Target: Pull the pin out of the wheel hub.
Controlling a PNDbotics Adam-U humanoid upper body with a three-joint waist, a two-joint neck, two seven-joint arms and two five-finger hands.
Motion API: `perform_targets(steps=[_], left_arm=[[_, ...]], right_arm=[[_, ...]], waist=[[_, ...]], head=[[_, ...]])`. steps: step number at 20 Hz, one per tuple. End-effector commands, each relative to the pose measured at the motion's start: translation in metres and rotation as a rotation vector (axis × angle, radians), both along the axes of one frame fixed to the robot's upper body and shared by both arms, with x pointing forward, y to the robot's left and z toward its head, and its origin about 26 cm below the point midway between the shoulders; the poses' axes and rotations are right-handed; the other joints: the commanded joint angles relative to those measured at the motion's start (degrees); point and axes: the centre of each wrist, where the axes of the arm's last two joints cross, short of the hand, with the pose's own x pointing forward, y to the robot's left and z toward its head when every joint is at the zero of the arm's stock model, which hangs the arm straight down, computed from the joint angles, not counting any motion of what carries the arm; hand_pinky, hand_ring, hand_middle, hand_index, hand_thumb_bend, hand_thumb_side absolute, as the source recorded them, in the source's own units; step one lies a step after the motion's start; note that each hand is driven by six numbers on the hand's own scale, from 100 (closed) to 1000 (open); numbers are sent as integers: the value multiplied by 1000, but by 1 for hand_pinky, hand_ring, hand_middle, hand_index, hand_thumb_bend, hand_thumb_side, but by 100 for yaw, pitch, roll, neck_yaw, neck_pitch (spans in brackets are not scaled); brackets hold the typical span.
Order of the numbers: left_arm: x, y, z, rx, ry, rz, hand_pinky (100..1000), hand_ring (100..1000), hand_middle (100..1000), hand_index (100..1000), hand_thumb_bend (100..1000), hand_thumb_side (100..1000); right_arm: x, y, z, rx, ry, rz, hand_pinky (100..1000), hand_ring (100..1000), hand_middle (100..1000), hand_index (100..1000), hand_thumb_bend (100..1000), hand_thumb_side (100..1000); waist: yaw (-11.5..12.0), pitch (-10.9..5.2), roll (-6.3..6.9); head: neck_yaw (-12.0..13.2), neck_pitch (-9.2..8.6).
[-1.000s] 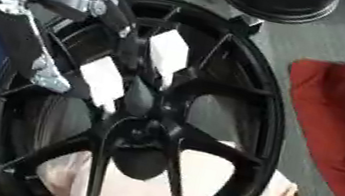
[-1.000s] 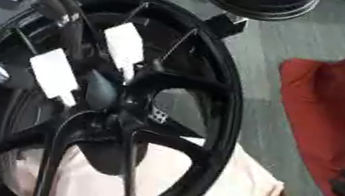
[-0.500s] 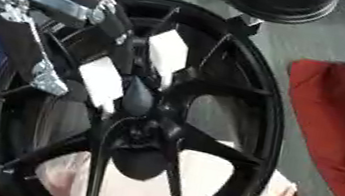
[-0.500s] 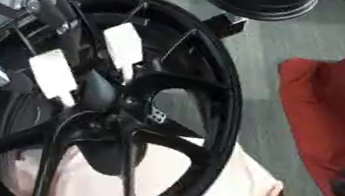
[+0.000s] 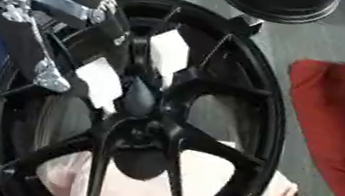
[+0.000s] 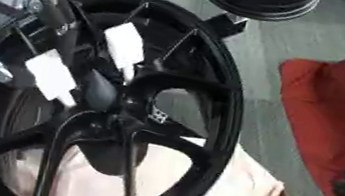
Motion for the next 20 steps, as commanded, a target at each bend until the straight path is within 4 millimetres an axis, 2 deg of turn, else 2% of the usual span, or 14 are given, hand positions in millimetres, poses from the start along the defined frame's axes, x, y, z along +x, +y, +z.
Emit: perform_targets(steps=[1,5,6,10,15,16,20], left_arm=[[-1,4,7,1,-25,11,752,674,604,719,283,100],[0,3,6,3,-24,7,752,676,608,723,295,100],[0,3,5,5,-23,7,760,700,642,750,332,100],[0,3,4,9,-19,9,768,721,684,794,389,136],[0,4,4,11,-24,14,769,721,685,795,391,138],[0,4,4,11,-25,16,767,718,675,795,414,166],[2,4,4,14,-36,30,758,697,641,779,390,147]], right_arm=[[-1,2,6,-10,-21,0,678,639,485,672,100,885],[-1,2,6,-8,-20,-2,678,639,484,673,100,885],[-1,2,6,-8,-20,-2,678,639,484,672,100,886],[-1,2,6,-8,-19,-3,678,638,483,672,100,887],[-1,2,6,-7,-19,-3,678,638,483,672,100,887],[-1,2,6,-7,-19,-2,678,637,483,672,100,886],[-1,2,6,-8,-20,-1,678,637,483,672,100,886]], waist=[[-3,-69,-26],[-6,-63,-26],[-6,-61,-24],[-5,-56,-17],[-1,-55,-16],[1,-54,-16],[7,-50,-30]], head=[[9,-64],[14,-57],[13,-56],[14,-48],[16,-45],[16,-48],[21,-67]])
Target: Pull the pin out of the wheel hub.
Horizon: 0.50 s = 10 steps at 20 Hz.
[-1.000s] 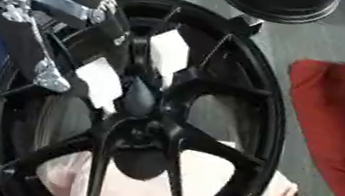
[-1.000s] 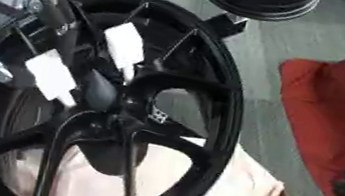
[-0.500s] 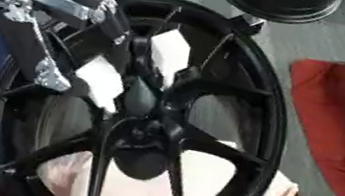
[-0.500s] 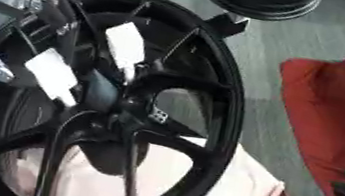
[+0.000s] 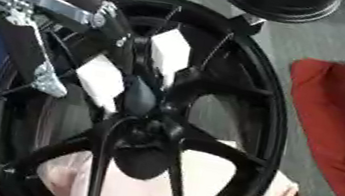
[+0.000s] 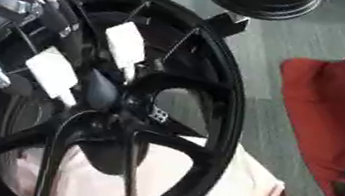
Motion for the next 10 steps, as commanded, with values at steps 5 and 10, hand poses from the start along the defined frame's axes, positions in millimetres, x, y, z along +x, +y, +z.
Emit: perform_targets(steps=[5,10], left_arm=[[1,3,8,-3,-35,19,750,682,617,760,366,139],[6,4,4,0,-24,35,743,674,610,754,359,149]], right_arm=[[-1,1,7,-15,-22,0,678,637,483,672,100,885],[-2,1,6,-12,-23,1,678,637,483,672,100,885]], waist=[[10,-74,-36],[5,-79,-53]], head=[[19,-85],[23,-84]])
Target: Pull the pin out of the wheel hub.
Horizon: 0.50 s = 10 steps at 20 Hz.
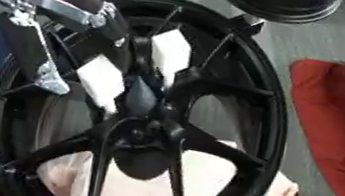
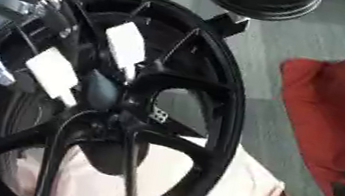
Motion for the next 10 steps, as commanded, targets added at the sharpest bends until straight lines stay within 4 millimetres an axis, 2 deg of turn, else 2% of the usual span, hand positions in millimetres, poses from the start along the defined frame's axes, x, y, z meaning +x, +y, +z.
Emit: perform_targets(steps=[1,10], left_arm=[[0,4,7,-6,-20,13,740,670,607,751,354,148],[2,4,6,-13,-12,14,722,637,555,708,325,141]], right_arm=[[-2,1,6,-11,-22,0,678,637,483,672,100,886],[-1,2,6,-8,-21,-2,679,637,483,672,100,887]], waist=[[1,-79,-21],[0,-69,-19]], head=[[19,-75],[8,-71]])
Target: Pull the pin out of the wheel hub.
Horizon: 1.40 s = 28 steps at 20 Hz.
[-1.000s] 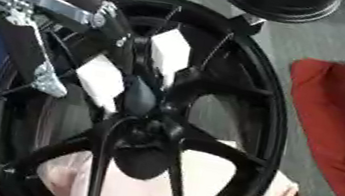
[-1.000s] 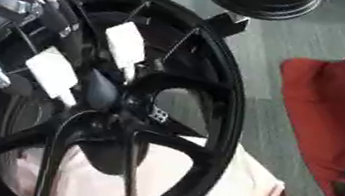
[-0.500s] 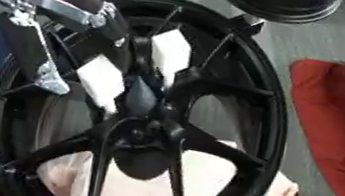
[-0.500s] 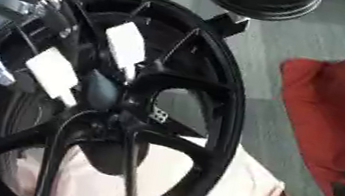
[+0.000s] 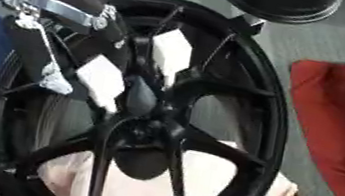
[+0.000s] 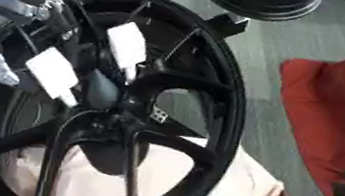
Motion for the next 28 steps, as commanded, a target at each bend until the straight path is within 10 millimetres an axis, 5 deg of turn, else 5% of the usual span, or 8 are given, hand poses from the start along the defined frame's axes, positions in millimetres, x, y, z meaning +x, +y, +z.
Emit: perform_targets(steps=[1,10,19,28], left_arm=[[-2,4,10,-14,-20,4,721,635,551,704,322,141],[-5,6,19,-41,-34,20,679,575,429,571,213,103],[-18,18,39,-120,-105,55,662,553,373,512,207,100],[-40,62,65,-263,-166,142,662,551,358,500,204,100]], right_arm=[[-1,1,6,-11,-20,-2,679,637,483,672,100,888],[-1,1,7,-11,-16,-5,679,637,483,672,100,889],[-2,0,6,-13,-13,-9,679,637,483,672,100,888],[-3,-3,6,-17,-13,-26,679,637,483,672,100,884]], waist=[[1,-72,-18],[10,-72,-9],[31,-91,4],[103,-116,22]], head=[[2,-64],[-16,-54],[-44,-58],[-137,-45]])
